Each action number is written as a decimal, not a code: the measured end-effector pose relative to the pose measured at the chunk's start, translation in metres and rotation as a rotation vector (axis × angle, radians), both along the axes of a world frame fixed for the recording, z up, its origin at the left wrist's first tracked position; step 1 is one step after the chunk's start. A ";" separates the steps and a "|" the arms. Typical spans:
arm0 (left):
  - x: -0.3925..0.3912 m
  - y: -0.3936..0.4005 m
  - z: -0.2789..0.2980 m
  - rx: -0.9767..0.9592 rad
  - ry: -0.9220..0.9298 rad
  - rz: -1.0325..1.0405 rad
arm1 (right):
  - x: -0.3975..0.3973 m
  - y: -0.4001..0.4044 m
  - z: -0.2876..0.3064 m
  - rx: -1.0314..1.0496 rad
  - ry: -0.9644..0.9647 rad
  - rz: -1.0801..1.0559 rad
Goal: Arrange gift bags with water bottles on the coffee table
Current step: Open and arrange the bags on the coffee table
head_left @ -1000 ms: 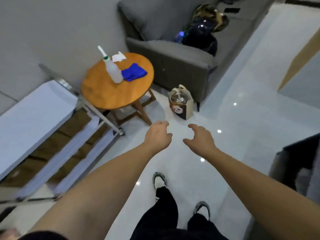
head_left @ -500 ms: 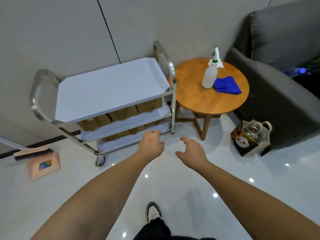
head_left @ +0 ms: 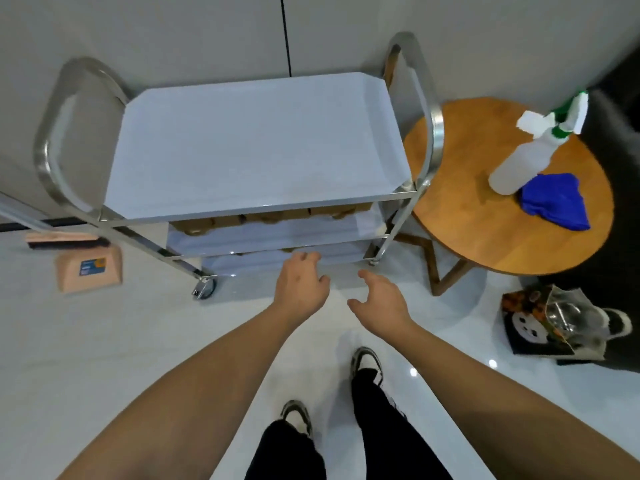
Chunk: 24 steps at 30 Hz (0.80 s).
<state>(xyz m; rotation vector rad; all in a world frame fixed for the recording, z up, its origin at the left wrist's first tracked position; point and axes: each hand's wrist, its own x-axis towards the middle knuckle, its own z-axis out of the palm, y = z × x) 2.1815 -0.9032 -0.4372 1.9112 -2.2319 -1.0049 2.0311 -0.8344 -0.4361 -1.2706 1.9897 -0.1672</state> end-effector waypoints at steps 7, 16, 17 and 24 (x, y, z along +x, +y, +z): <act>-0.037 -0.076 -0.129 -0.057 0.034 0.060 | -0.032 -0.110 -0.124 -0.153 0.070 0.082; -0.065 -0.178 -0.249 -0.294 0.116 0.292 | -0.034 -0.222 -0.251 -0.384 0.409 0.357; -0.070 -0.185 -0.254 -0.327 0.145 0.339 | -0.033 -0.232 -0.260 -0.411 0.426 0.347; -0.083 -0.200 -0.263 -0.651 0.422 0.371 | -0.032 -0.248 -0.299 -0.650 0.566 0.299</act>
